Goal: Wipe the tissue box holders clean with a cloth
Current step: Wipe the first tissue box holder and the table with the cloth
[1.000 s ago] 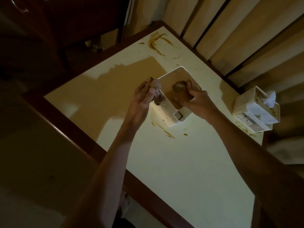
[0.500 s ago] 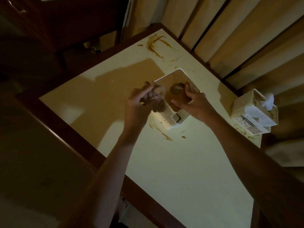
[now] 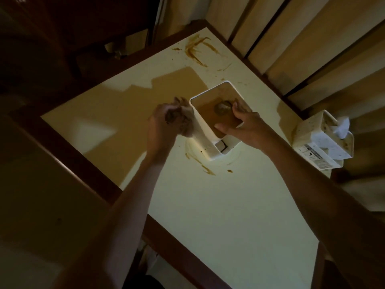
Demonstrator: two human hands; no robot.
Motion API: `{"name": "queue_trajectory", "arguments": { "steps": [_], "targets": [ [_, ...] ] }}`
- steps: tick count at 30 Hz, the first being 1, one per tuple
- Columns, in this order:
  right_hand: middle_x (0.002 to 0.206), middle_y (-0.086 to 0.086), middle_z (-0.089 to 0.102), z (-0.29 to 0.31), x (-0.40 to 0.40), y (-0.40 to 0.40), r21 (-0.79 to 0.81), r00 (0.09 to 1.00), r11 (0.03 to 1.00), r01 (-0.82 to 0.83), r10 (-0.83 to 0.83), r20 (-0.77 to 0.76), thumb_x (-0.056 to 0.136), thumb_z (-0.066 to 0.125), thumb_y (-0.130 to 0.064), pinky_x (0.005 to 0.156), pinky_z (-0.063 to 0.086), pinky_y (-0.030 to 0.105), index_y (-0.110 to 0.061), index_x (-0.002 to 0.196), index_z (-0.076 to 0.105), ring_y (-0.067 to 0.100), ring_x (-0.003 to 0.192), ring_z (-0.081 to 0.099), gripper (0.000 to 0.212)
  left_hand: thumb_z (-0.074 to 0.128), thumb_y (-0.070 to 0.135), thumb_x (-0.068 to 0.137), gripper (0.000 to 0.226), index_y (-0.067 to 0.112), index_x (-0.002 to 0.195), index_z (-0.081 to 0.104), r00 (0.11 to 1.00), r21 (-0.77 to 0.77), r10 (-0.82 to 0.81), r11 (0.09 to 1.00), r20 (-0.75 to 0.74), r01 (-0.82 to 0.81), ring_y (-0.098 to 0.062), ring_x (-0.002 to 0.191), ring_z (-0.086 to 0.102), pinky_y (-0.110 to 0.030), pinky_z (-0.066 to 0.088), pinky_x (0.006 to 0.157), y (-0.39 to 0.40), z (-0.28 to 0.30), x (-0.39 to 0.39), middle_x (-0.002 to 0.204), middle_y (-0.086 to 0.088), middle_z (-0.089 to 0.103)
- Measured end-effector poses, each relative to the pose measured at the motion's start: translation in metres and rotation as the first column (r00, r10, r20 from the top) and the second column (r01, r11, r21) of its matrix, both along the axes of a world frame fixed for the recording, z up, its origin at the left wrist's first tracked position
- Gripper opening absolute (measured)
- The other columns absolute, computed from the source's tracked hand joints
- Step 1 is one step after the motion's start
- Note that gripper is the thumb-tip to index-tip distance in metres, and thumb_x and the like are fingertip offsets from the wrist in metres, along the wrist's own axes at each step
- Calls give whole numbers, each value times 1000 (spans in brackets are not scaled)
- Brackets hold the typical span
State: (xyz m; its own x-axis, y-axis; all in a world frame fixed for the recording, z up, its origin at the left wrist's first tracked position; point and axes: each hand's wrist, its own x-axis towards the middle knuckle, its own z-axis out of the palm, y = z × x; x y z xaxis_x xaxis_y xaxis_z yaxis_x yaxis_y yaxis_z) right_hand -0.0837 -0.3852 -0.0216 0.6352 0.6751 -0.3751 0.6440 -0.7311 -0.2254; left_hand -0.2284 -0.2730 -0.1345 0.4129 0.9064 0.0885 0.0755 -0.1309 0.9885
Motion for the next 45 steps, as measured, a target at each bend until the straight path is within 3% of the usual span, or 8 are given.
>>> {"name": "queue_trajectory", "arguments": {
  "steps": [4,8,18,24,28,34,42,45],
  "targets": [
    [157,3,16,-1,0,1,-2,1000,1000,2,-2,6,83,58,-57,114,21,39,-25,153,10,26,142,16,90,66,8,81,13,21,84,64,992,66,-85,994,-93,91,-9,76,52,-7,39,65,-63,-10,0,89,-2,59],
    [159,0,13,-5,3,1,-14,1000,1000,-8,8,15,82,57,-60,115,18,41,-24,153,9,26,144,12,93,74,18,75,20,11,88,61,974,220,-156,957,-164,190,-15,74,56,-22,47,54,-115,-26,2,90,-6,58],
    [158,-3,12,-4,2,-2,7,1000,1000,-8,8,-18,84,56,-58,114,20,42,-26,153,6,23,143,11,91,69,5,71,16,12,86,69,977,158,15,987,-214,20,-19,77,57,-8,33,63,-8,-25,3,88,-7,67],
    [158,1,12,-4,2,-2,12,1000,1000,-4,4,-17,84,57,-57,114,21,43,-25,153,7,27,143,12,91,67,3,73,14,5,85,62,970,342,37,938,-240,48,-27,91,53,-30,38,84,-35,-36,8,95,-13,64],
    [158,2,12,-5,3,-2,55,999,998,7,-4,-40,84,59,-55,115,19,40,-23,153,8,25,143,12,92,69,9,80,40,7,117,53,948,441,-135,860,-290,257,-32,121,47,-40,40,105,-92,-48,-8,125,-17,54],
    [157,1,10,-6,4,-3,45,999,999,3,-1,-52,84,57,-56,115,20,41,-24,153,6,26,143,12,92,63,-1,78,13,3,90,58,974,443,-27,888,-227,128,-28,90,54,-30,44,80,-65,-42,3,97,-14,60],
    [157,1,10,-7,4,-3,55,998,998,5,-2,-58,84,58,-56,116,19,41,-24,153,3,24,143,9,94,64,-3,78,19,2,95,60,968,260,95,965,-232,-32,-32,93,54,-47,50,77,-39,-33,12,101,-14,59],
    [158,1,8,-8,3,-2,57,999,998,-1,4,-50,84,57,-56,116,19,42,-23,153,3,25,143,9,94,52,3,82,16,4,98,57,960,276,-18,956,-279,98,-25,94,51,-40,50,76,-87,-34,6,100,-10,56]
  ]
}}
